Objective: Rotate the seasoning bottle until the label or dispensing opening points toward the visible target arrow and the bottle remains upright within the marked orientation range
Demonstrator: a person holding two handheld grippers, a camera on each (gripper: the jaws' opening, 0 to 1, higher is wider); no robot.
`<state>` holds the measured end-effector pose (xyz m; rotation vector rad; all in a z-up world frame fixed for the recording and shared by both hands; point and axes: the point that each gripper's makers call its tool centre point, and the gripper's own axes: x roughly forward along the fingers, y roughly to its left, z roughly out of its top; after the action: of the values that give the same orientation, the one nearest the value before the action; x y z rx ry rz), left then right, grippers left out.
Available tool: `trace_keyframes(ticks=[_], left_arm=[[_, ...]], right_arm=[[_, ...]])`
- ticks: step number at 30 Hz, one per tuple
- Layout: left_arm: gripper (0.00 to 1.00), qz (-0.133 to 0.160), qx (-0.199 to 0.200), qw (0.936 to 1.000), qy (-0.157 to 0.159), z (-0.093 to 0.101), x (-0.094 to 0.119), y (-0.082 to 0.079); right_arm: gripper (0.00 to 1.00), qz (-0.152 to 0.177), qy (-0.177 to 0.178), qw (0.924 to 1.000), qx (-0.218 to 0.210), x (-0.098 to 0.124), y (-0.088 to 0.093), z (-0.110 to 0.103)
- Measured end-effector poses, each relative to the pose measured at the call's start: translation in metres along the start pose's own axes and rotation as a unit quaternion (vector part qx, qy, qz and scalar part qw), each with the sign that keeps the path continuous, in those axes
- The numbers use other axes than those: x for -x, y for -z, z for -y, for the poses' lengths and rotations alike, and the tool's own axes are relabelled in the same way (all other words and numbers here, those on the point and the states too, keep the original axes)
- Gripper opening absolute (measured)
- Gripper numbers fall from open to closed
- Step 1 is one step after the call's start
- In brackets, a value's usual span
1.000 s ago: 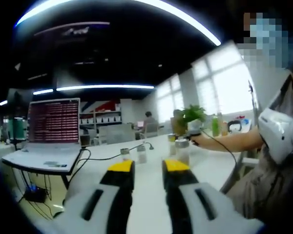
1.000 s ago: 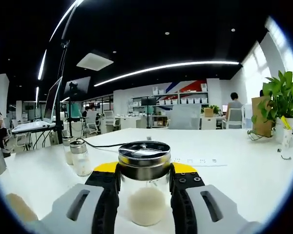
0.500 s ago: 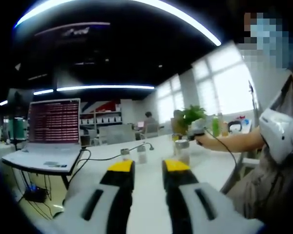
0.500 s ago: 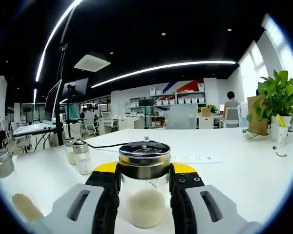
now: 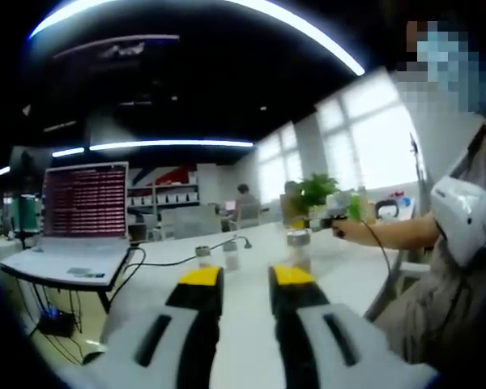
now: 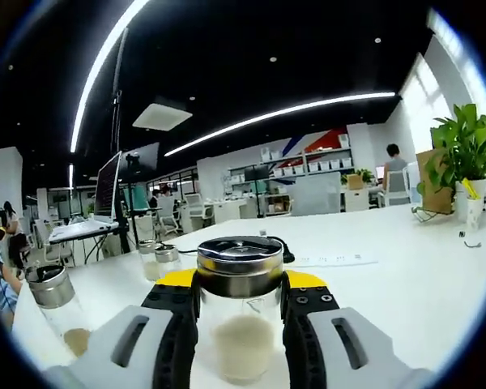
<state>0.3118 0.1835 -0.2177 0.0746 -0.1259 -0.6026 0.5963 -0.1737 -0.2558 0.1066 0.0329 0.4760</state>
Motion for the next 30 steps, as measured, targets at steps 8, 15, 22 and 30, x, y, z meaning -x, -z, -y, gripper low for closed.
trace_keyframes(ticks=[8,15,22,30], left_arm=[[0.24,-0.002,0.001,1.0000,0.001,0.000,-0.001,0.002],[0.24,-0.004,0.002,1.0000,0.006,0.002,-0.003,0.003],[0.24,-0.005,0.001,0.9999,0.009,0.005,-0.005,0.002],[0.24,-0.007,0.000,0.9999,0.013,0.007,-0.008,0.003]], right_arm=[[0.38,0.017,-0.036,0.9991,0.013,0.022,-0.010,-0.025],[0.38,0.027,-0.055,0.9979,0.019,0.042,-0.018,-0.043],[0.38,0.029,-0.065,0.9966,0.040,0.061,-0.019,-0.063],[0.38,0.038,-0.074,0.9954,0.046,0.077,-0.027,-0.069]])
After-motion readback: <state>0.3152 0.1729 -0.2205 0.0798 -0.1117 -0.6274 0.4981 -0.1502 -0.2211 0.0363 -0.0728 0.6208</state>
